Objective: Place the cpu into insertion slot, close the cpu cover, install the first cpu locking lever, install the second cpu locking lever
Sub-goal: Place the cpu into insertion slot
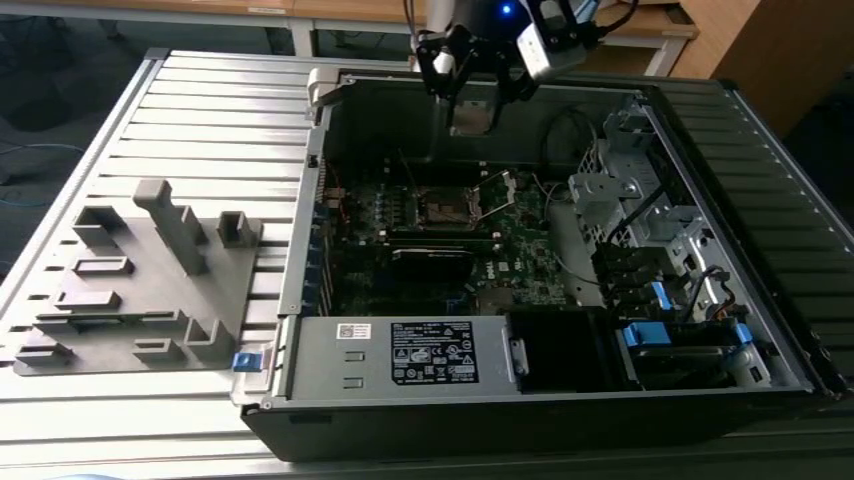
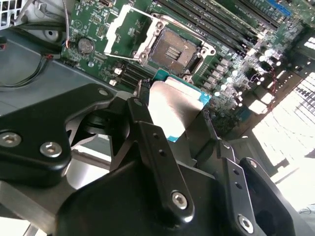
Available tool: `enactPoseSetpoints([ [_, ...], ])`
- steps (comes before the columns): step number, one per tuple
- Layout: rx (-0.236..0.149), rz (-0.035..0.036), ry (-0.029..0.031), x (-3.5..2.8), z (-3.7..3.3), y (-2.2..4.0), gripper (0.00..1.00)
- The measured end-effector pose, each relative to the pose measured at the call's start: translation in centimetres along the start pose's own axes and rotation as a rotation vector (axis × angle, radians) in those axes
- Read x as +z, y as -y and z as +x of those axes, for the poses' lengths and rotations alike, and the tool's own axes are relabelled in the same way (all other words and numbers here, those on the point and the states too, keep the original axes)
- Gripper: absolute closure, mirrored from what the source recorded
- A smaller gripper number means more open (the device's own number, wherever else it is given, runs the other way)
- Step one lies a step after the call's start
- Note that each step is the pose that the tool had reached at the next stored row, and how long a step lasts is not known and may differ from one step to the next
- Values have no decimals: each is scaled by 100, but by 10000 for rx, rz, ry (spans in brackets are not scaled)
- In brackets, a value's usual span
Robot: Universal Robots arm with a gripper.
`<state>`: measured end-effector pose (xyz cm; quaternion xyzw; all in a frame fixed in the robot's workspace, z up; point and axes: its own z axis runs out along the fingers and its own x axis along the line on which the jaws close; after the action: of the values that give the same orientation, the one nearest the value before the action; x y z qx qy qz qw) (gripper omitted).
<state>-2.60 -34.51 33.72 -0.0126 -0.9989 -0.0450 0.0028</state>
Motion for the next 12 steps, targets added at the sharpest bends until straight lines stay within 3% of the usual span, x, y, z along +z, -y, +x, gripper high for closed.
enactPoseSetpoints([
  [12, -6, 0, 61, 172, 49, 17, 46],
])
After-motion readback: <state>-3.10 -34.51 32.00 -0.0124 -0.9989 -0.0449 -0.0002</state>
